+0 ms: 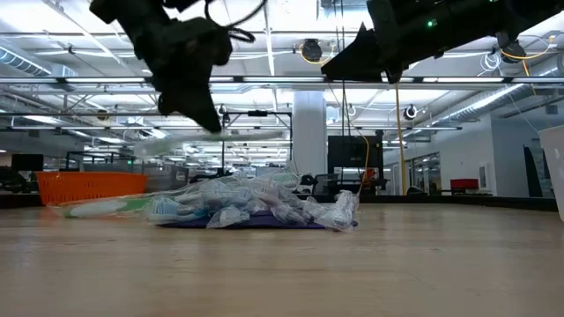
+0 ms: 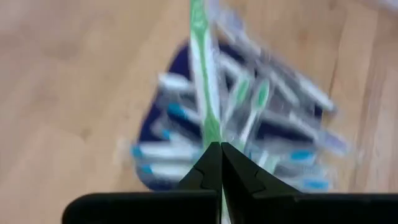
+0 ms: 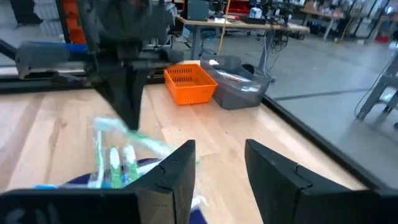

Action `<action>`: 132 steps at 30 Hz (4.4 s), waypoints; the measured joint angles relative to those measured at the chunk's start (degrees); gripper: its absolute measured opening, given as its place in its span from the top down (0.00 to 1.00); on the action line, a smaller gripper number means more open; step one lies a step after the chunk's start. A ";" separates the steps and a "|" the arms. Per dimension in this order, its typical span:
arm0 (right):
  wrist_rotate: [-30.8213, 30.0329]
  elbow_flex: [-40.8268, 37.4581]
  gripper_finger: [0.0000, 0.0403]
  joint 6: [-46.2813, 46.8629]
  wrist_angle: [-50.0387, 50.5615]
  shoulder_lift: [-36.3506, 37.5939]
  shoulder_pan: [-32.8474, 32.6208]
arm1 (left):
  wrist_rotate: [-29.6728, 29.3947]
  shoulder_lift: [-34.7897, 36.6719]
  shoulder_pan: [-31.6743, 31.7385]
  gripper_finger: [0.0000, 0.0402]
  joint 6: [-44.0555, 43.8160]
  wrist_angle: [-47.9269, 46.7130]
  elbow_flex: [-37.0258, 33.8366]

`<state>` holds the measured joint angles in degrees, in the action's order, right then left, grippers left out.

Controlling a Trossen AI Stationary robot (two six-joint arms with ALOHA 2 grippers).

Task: Pick & Place Toothbrushes
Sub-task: Put the green toothbrush into the black bin

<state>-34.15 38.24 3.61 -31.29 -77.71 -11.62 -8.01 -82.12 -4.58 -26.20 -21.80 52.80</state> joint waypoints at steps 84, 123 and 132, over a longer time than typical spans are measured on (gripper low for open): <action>7.44 -0.02 0.68 3.22 1.32 0.02 0.83 | -10.57 4.51 -4.25 0.99 23.18 17.67 0.02; 20.81 -0.04 0.68 1.58 -15.04 0.02 3.83 | -13.02 -2.15 -5.68 0.99 28.08 31.01 -0.02; 20.75 -0.04 0.87 -1.31 -16.93 0.02 3.82 | -12.81 -3.14 -5.71 0.96 25.89 31.30 -0.03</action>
<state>-13.40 38.20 2.30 -48.22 -77.69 -7.79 -20.82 -85.25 -10.28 -0.31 9.50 52.76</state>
